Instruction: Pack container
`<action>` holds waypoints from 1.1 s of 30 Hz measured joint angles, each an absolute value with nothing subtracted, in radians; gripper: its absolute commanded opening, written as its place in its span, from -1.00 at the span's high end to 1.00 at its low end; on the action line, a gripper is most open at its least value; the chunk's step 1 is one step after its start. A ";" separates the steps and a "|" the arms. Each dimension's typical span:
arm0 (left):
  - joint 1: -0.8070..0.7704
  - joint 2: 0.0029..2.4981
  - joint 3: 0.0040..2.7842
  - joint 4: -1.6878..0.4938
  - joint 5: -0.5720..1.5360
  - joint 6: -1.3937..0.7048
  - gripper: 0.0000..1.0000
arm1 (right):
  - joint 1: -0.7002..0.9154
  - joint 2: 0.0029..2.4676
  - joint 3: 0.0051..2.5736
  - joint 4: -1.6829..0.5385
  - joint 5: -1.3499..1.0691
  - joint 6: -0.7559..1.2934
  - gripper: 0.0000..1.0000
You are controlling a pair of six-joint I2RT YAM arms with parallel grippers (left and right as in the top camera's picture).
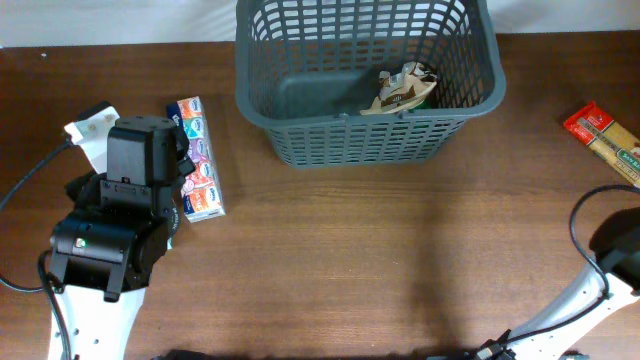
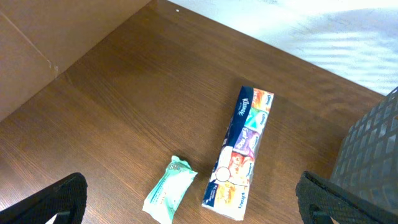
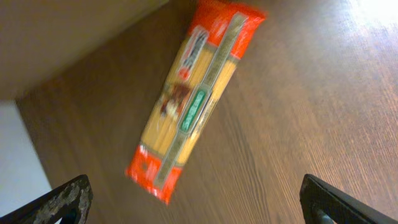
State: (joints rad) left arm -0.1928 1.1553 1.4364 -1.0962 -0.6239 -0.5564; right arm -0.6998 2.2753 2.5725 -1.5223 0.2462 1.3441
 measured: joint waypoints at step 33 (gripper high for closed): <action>-0.193 1.156 1.436 -1.096 -0.624 -0.556 -0.99 | -0.807 2.618 2.545 -1.278 -0.006 1.547 -0.98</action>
State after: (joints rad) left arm -0.1928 1.1557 1.4364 -1.0962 -0.6235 -0.5564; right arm -0.8074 2.6179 2.5446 -1.2781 -0.0055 1.5471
